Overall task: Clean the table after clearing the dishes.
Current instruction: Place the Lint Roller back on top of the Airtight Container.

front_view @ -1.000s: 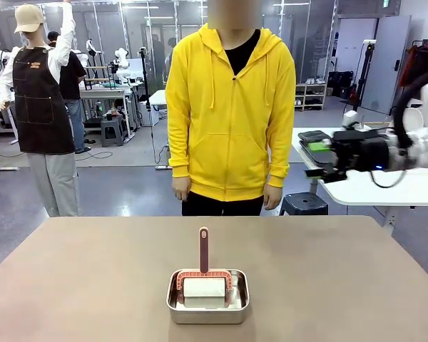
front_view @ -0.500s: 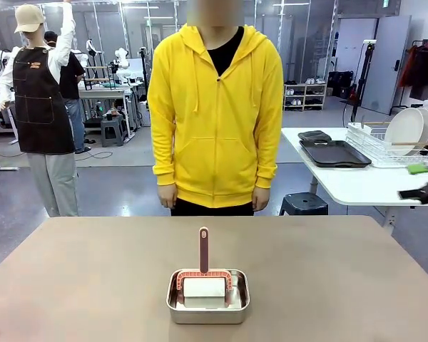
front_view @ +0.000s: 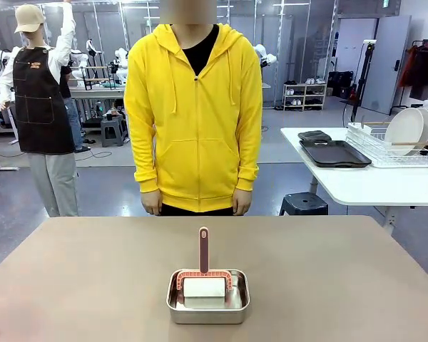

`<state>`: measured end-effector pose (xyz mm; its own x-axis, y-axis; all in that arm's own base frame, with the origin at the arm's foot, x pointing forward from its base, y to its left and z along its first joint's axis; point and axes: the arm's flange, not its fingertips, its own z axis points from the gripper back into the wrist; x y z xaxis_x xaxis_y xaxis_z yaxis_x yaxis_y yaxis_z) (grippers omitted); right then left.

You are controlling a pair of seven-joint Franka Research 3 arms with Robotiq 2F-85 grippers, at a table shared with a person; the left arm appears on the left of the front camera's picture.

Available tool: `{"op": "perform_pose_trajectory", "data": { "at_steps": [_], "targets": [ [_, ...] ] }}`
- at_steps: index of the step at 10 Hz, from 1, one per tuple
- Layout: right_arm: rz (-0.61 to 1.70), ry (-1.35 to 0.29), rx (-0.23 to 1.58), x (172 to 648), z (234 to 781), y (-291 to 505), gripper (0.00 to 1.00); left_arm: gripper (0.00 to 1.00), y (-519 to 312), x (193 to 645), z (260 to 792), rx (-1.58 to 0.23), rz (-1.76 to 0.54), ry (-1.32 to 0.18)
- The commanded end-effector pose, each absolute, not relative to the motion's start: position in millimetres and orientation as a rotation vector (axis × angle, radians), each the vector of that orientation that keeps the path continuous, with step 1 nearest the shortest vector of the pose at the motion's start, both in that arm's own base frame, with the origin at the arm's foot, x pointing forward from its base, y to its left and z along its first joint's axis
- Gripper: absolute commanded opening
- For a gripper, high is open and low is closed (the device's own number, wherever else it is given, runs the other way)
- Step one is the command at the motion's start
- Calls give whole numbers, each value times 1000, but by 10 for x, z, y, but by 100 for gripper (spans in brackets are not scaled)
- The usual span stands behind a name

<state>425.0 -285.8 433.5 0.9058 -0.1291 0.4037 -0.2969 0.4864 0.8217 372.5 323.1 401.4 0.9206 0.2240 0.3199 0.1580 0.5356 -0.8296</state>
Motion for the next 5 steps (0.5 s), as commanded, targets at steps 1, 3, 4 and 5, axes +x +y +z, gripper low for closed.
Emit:
{"op": "perform_pose_trajectory", "data": {
  "at_steps": [1, 3, 4, 5],
  "targets": [
    [140, -424, 1114, 4285, 4351, -2748, 100, 100, 3242, 3683, 4040, -1015, 37, -413],
    [140, -424, 1114, 4285, 4351, -2748, 100, 100, 3242, 3683, 4040, -1015, 37, -413],
    [140, -424, 1114, 4285, 4351, -2748, 100, 100, 3242, 3683, 4040, -1015, 37, -413],
    [140, -424, 1114, 4285, 4351, -2748, 100, 100, 3242, 3683, 4040, -1015, 37, -413]
  ]
}}
